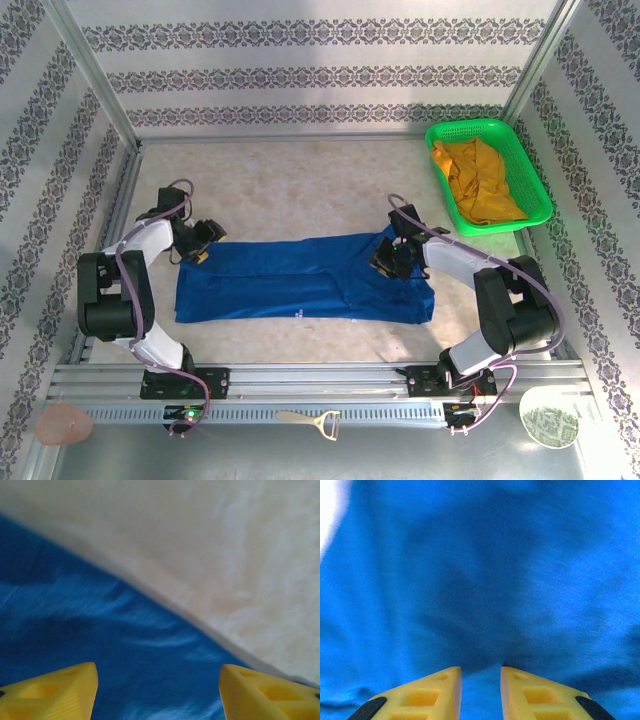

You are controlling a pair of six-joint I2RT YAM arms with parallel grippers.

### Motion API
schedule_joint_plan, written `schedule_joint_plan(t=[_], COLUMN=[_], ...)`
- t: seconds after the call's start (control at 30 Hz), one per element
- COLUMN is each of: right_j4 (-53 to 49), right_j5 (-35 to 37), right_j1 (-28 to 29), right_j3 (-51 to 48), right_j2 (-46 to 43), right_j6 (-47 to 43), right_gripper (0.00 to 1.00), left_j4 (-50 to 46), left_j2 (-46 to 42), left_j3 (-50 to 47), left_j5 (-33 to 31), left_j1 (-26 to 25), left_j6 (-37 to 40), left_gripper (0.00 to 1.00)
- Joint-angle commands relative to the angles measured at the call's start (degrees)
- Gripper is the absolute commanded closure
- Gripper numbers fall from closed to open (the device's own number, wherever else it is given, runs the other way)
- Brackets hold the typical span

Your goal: Fold the inside-out t-shirt

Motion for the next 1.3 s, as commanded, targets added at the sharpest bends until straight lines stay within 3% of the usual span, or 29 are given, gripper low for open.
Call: schedule_joint_plan(t=[0.0,0.23,0.43,0.6,0.77,0.97,1.27], right_j4=[0.4,-2.3,-5.3,-11.0,-11.8,-10.8,-8.8], right_j5=[4.2,7.4,9.1,14.4,16.1,13.6,11.7], right_j1=[0.0,-2.5,-6.7,-8.9,-8.9,-8.8,-8.0], right_j3=[-2.5,-1.0,10.3,21.1,27.4,32.4,29.5], right_j2=[-0.1,-0.4,-4.7,1.3,10.1,18.2,20.8], right_j6=[4.4,6.5,-6.0,-14.0,-16.0,-16.9,-14.9], right_gripper=[0.69,0.6,0.59,0.55,0.47,0.5,0.59], left_j4=[3.2,7.4,2.7,4.0,8.2,8.7,8.4], left_j2=[1.5,10.9,11.9,6.5,9.2,13.6,15.7], left_j3=[-2.3,3.9,13.5,11.6,10.7,11.0,9.0], left_j5=[-1.3,-4.2,-0.2,3.5,5.6,3.9,2.0], left_j1=[0.3,0.4,0.6,0.4,0.4,0.6,0.8], left_j6=[-1.2,3.1,5.2,2.1,1.4,2.2,3.2], left_gripper=[0.34,0.33,0.33,0.31,0.3,0.3,0.3])
